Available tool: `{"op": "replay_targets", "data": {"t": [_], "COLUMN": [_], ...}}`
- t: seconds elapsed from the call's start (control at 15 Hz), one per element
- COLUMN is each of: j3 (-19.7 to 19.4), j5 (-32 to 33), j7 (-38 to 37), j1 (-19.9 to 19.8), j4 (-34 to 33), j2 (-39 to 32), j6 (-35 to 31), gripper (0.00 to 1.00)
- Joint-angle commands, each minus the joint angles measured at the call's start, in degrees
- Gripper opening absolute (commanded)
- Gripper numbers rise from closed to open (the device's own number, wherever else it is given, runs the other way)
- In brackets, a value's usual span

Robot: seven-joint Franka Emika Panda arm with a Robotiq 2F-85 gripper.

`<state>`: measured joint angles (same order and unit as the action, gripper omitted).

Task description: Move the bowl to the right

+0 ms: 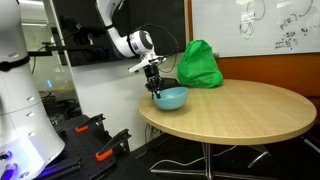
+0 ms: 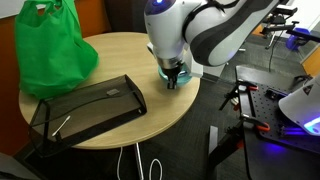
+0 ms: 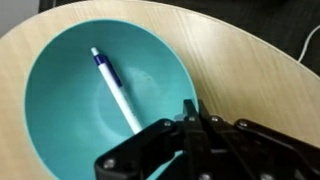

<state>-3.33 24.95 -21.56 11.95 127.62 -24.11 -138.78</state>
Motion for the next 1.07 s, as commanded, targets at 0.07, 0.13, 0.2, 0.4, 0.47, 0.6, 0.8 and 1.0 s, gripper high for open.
{"op": "replay_targets", "data": {"t": [0.07, 0.13, 0.2, 0.4, 0.47, 0.6, 0.8, 1.0], "j3": [-0.3, -0.7, -1.0, -1.7, -2.0, -2.7, -3.4, -3.7], "j5": [-7.8, -9.1, -10.7, -14.6, -15.7, -17.2, -18.7, -20.1], "j7": [3.1, 3.7, 4.5, 6.9, 7.5, 7.8, 7.9, 8.5], "j1": [-5.7, -6.8, -8.1, -11.5, -12.4, -13.7, -15.2, -16.4], "j4": [-0.5, -0.9, -1.4, -3.3, -3.9, -4.9, -6.1, -7.0], "j2": [2.6, 2.7, 2.6, 2.1, 1.7, 1.2, 0.0, -1.5], "j6": [0.5, 0.6, 0.7, 1.1, 1.4, 1.8, 1.5, 0.9], "gripper": [0.01, 0.01, 0.01, 0.01, 0.01, 0.01, 0.01, 0.01]}}
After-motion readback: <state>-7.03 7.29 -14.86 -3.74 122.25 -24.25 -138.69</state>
